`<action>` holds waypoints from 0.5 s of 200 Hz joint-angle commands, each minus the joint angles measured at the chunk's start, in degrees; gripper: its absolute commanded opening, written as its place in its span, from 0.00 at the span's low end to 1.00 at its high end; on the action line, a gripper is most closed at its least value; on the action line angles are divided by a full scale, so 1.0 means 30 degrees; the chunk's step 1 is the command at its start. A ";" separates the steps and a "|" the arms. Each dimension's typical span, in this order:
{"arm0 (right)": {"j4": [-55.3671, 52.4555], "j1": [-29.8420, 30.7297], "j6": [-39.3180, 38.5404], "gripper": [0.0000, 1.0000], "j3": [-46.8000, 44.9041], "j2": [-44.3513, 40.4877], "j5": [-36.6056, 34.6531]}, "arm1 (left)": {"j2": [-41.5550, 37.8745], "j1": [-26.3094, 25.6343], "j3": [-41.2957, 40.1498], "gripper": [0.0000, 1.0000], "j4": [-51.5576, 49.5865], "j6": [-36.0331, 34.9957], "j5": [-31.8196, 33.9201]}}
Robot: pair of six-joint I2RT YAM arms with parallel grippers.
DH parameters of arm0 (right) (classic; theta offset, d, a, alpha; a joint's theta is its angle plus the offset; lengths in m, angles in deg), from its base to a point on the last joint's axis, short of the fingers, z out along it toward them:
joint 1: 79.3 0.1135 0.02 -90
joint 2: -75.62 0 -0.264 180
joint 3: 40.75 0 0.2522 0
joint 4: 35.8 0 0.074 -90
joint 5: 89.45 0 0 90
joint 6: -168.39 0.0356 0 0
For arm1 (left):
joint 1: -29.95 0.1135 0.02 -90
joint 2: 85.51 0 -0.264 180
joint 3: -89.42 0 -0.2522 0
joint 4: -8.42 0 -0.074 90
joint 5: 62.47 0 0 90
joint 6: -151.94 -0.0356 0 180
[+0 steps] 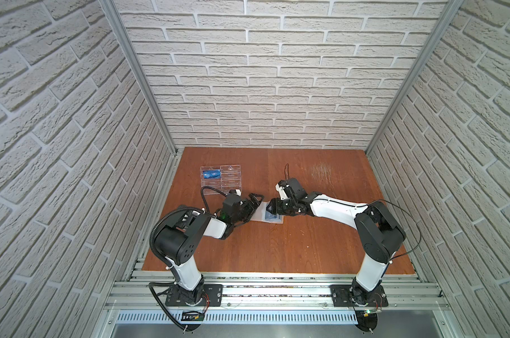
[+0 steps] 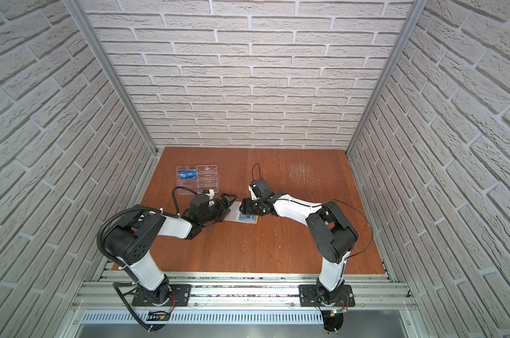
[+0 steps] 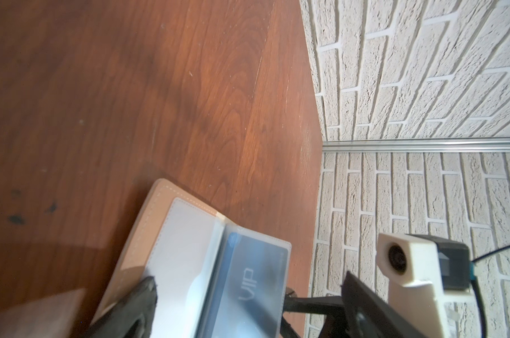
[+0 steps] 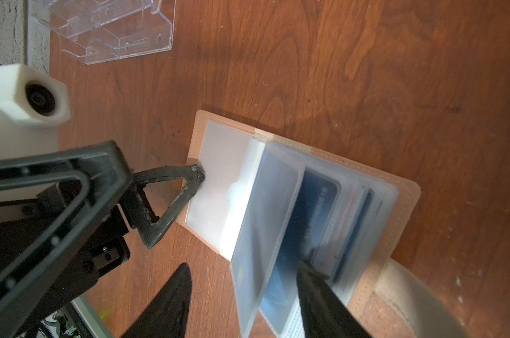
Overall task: Take the credit cards out of the card holder
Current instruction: Flip over the card slot in the card holder.
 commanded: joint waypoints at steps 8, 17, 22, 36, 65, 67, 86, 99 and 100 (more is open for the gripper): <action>0.0379 0.0146 0.0106 0.60 0.0700 0.0201 0.0053 | 0.0070 0.0186 -0.0469 0.98 0.0307 -0.0252 0.0005; 0.0380 0.0146 0.0135 0.60 0.0747 0.0252 0.0092 | 0.0032 0.0203 -0.0498 0.98 0.0316 -0.0242 -0.0011; 0.0380 0.0174 0.0135 0.60 0.0788 0.0252 0.0095 | 0.0034 0.0252 -0.0513 0.98 0.0361 -0.0209 -0.0039; 0.0329 0.0225 0.0135 0.60 0.0956 0.0374 0.0153 | -0.0037 0.0270 -0.0542 0.98 0.0344 -0.0211 -0.0047; 0.0036 0.0450 0.0102 0.60 0.1474 0.0631 0.0157 | -0.0129 0.0341 -0.0616 0.98 0.0322 -0.0242 -0.0054; 0.0030 0.0462 0.0091 0.60 0.1512 0.0644 0.0150 | -0.0133 0.0342 -0.0627 0.98 0.0324 -0.0232 -0.0061; -0.0008 0.0613 0.0121 0.60 0.1773 0.0841 0.0152 | -0.0171 0.0358 -0.0711 0.98 0.0430 -0.0194 -0.0083; -0.0001 0.0699 0.0175 0.60 0.1942 0.0918 0.0181 | -0.0203 0.0416 -0.0776 0.98 0.0525 -0.0129 -0.0161; -0.0001 0.0715 0.0170 0.60 0.1953 0.0930 0.0174 | -0.0217 0.0423 -0.0791 0.98 0.0537 -0.0119 -0.0181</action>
